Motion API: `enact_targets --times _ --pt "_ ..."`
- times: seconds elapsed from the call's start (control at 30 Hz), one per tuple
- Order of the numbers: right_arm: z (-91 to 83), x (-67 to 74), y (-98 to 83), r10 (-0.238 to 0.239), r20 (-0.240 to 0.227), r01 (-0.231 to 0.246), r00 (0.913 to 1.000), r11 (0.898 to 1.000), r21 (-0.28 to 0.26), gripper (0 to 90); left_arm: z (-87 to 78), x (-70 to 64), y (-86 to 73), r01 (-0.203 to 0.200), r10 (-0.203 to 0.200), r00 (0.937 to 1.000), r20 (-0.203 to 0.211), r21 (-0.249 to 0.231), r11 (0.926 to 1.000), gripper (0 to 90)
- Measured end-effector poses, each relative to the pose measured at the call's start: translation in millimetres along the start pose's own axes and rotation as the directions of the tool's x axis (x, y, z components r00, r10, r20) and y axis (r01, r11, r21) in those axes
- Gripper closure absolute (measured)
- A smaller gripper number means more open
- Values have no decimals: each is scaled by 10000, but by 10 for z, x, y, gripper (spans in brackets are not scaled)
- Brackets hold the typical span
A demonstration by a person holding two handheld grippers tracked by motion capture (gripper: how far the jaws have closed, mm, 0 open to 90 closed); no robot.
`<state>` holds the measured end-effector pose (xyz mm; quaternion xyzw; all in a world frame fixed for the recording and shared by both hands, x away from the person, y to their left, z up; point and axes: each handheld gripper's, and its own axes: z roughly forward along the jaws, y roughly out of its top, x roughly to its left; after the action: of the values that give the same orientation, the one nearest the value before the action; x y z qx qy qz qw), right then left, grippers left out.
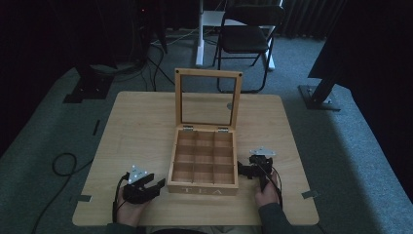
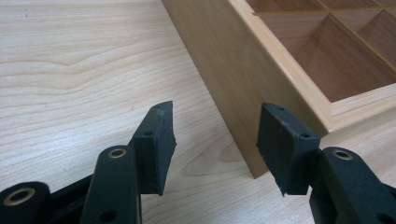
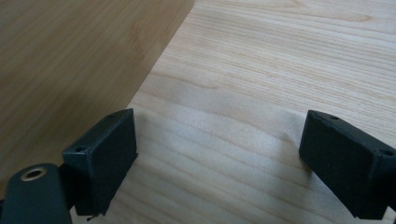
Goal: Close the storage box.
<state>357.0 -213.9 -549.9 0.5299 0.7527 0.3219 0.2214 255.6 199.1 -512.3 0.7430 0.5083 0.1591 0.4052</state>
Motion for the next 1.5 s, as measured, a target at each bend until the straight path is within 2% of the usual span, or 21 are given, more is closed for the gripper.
enact_targets --times 0.23,0.3,0.37,0.7,0.73,0.8,0.87,0.9,1.0,1.1,1.13,1.23,1.3,1.4,1.47,1.5 --pt "-17 -16 -18 -113 -118 113 9999 9999 -7 106 -17 -3 -9 4 -4 10000 -29 -1 10000 468" --pt "-17 5 -18 -573 -583 573 9967 9984 -29 106 -3 -8 -12 -30 30 10000 -9 34 10000 468" --pt "-17 25 -17 -685 -689 684 9953 9976 -39 117 4 -13 -13 -44 44 10000 0 65 10000 468" --pt "-16 24 -13 -696 -722 696 9950 9976 -34 120 35 -34 -23 -121 120 9999 100 152 9998 468" --pt "-24 32 26 -528 -537 541 9972 9982 242 193 36 -35 -23 -138 137 9999 104 152 9998 467" --pt "-49 34 77 -510 -491 534 9975 9974 480 339 36 -29 -21 -132 131 9999 66 132 9998 468" --pt "-49 34 97 -503 -400 525 9979 9970 570 357 26 -10 -16 -71 71 10000 -28 66 10000 468" --pt "-51 26 133 -515 -259 532 9983 9961 697 402 14 8 -11 -30 30 10000 -90 15 10000 470" --pt "-79 3 167 -409 -217 423 9989 9969 663 429 7 28 -8 86 -87 9998 -183 -39 10000 474" --pt "-140 -39 235 -381 -129 385 9992 9986 363 435 13 55 -3 141 -143 9994 -309 -48 9999 478" --pt "-190 -76 308 -413 14 412 9991 9991 83 426 20 65 0 141 -142 9992 -377 -24 9999 477" --pt "-223 -106 377 -450 -14 450 9990 9990 -56 421 47 80 -3 161 -156 9990 -422 101 9998 478" --pt "-281 -137 514 -605 26 605 9982 9978 -252 422 69 76 -7 118 -109 9991 -413 219 9997 479" --pt "-308 -153 608 -709 -83 707 9974 9973 -219 423 97 53 -5 -19 30 9995 -329 341 9994 485" --pt "-332 -173 736 -743 -210 739 9970 9971 -193 432 112 35 -4 -85 97 9995 -303 398 9992 497" --pt "-332 -173 736 -743 -210 739 9970 9971 -193 432 118 30 -5 -121 134 9995 -292 433 9990 497"
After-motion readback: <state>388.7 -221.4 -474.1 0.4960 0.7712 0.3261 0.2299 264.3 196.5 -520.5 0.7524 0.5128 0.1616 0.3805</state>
